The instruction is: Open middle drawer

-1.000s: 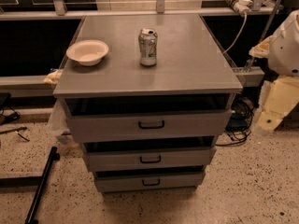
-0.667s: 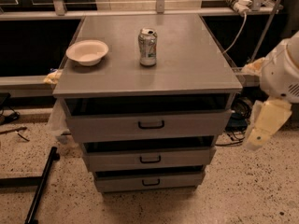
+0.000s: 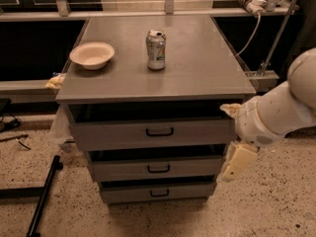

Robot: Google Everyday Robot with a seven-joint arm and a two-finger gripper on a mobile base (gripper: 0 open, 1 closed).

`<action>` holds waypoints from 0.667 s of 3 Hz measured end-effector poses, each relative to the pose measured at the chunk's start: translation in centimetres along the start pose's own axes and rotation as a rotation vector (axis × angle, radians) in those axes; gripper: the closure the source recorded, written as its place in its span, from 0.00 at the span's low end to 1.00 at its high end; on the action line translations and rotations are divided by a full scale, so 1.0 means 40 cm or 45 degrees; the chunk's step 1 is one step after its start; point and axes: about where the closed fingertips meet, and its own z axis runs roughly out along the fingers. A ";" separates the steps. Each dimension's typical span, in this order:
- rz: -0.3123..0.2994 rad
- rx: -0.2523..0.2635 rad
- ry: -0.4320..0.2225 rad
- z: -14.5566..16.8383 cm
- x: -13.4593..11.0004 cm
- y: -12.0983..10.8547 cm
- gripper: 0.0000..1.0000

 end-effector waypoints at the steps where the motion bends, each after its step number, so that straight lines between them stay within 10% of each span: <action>1: -0.019 -0.049 -0.113 0.162 0.005 0.026 0.00; 2: -0.021 -0.043 -0.115 0.167 0.005 0.020 0.00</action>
Offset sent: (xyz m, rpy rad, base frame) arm 0.0073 0.0205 -0.0500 0.0700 0.0082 0.0412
